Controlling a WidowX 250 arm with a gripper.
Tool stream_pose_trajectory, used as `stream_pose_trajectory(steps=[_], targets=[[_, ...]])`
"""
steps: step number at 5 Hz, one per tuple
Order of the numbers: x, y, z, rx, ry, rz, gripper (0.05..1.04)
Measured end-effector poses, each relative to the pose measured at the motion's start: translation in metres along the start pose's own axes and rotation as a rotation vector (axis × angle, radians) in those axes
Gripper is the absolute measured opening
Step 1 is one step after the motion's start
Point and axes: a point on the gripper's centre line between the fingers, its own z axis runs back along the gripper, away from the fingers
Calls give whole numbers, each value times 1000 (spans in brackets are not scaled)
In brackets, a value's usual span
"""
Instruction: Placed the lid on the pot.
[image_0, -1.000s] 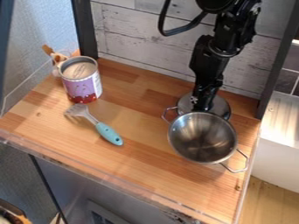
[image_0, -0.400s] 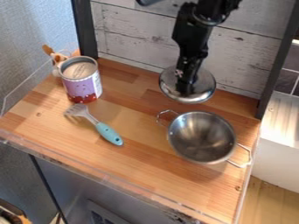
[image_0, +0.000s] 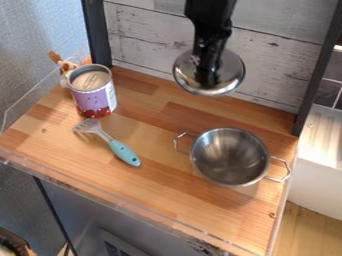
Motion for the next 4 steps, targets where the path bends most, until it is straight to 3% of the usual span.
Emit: stream_pose_trajectory(steps=[2, 4], targets=[[-13, 31, 14, 5, 62, -42, 283], [-43, 60, -6, 59, 65, -124, 283]])
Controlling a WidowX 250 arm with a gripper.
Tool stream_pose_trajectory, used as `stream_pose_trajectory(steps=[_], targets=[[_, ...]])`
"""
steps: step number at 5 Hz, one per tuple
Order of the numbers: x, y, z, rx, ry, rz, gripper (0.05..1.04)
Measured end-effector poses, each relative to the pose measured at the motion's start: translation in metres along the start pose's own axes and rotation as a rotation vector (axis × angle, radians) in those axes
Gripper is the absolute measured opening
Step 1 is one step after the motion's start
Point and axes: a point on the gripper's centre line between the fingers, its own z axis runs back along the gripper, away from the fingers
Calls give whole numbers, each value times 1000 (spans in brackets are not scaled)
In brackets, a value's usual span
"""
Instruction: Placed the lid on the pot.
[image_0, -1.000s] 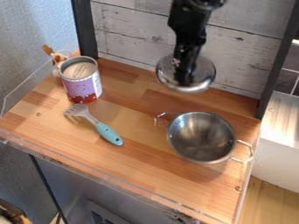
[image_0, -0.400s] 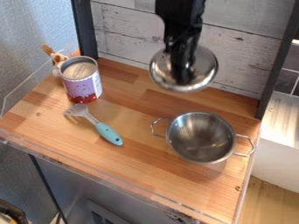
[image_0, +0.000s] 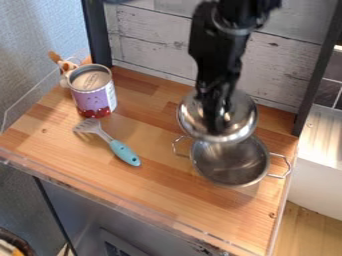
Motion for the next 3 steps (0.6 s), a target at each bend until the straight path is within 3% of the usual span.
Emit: stream_pose_trajectory(steps=[3], targets=[[-16, 16, -40, 77, -42, -71, 283]])
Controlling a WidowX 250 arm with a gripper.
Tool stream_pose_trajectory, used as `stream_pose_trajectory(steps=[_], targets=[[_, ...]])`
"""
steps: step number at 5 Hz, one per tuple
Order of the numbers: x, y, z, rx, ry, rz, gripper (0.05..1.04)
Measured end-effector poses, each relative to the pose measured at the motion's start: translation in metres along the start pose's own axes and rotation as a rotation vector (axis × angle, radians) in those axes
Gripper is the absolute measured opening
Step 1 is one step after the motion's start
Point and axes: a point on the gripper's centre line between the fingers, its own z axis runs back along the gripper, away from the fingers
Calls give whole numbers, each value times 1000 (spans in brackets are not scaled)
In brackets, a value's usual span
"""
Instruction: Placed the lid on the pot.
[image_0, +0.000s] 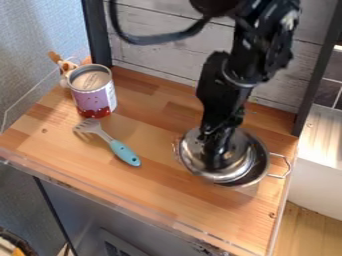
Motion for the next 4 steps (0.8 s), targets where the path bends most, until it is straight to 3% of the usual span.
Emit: stream_pose_trajectory(steps=[3, 4], targets=[[-14, -12, -5, 2, 13, -27, 283], [-16, -15, -4, 3, 14, -29, 343]])
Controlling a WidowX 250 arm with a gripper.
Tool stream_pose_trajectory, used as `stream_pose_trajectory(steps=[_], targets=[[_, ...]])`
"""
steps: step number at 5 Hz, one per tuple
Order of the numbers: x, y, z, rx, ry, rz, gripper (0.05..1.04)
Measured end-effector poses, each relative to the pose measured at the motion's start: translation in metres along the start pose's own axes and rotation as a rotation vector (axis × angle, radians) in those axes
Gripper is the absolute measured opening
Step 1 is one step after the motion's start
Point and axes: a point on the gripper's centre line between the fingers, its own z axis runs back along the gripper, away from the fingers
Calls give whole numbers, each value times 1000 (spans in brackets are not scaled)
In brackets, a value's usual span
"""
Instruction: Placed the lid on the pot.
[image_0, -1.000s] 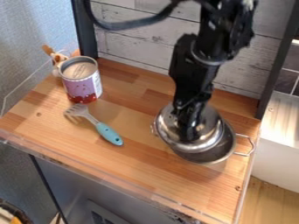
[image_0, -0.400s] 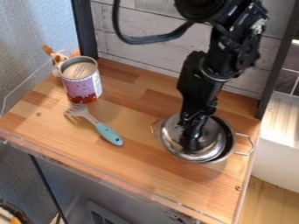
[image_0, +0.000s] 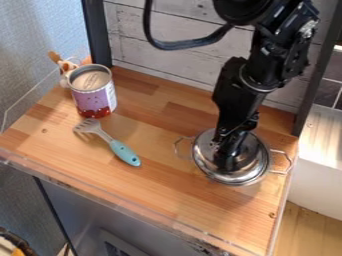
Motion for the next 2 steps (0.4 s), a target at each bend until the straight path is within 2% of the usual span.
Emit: stream_pose_trajectory(steps=[2], targets=[[-1, -2, -2, 22, -5, 11, 930]])
